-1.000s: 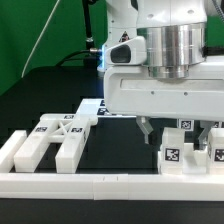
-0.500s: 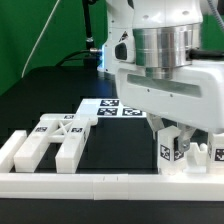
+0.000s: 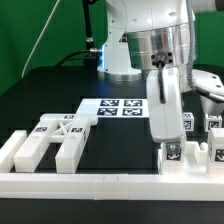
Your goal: Assemble chair
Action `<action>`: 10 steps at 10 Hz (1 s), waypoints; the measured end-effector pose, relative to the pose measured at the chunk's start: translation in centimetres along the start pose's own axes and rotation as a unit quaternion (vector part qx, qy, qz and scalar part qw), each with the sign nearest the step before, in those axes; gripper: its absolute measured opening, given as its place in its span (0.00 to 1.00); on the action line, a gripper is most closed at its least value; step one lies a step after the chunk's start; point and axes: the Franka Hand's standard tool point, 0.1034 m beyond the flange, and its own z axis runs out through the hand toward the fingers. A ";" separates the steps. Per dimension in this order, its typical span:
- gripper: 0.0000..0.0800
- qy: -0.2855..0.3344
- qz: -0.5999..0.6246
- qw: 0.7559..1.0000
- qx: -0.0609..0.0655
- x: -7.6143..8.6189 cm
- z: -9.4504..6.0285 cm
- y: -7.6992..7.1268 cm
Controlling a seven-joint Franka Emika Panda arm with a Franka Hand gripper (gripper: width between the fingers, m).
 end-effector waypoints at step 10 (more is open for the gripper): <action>0.81 -0.009 0.010 1.000 0.003 -0.5 -4.2 0.3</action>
Offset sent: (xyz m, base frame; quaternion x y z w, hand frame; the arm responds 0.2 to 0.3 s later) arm 0.0000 0.0000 0.0000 0.0000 0.0000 0.0000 1.0000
